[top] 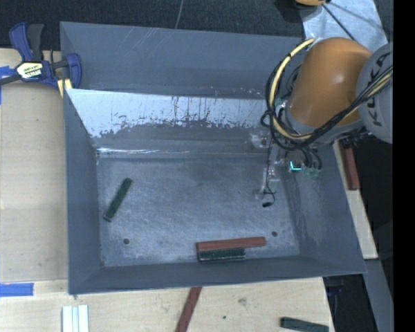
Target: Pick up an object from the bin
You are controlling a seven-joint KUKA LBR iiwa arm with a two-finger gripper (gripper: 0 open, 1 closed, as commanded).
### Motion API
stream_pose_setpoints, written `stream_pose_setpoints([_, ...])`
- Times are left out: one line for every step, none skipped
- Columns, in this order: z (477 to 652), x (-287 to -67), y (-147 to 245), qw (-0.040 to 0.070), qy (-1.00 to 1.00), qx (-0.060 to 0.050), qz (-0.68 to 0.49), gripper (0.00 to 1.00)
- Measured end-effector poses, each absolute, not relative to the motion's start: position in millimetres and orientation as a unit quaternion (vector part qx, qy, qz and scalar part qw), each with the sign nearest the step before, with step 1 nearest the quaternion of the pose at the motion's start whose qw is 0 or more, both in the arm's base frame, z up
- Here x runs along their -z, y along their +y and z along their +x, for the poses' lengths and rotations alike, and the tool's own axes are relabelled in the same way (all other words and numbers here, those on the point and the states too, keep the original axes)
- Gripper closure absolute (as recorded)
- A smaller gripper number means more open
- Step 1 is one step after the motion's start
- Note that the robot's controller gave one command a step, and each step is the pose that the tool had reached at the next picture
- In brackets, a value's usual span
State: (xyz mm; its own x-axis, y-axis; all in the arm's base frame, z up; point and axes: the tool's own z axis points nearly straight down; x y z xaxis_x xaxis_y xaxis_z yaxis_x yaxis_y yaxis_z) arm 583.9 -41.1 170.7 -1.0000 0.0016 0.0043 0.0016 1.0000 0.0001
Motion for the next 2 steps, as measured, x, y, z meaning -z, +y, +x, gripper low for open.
stream_pose_setpoints([585.7,-175,-41,-0.002,-1.000,0.000,0.000,0.00])
stream_pose_setpoints([573.4,-156,-47,-0.006,-0.999,0.000,0.041,0.00])
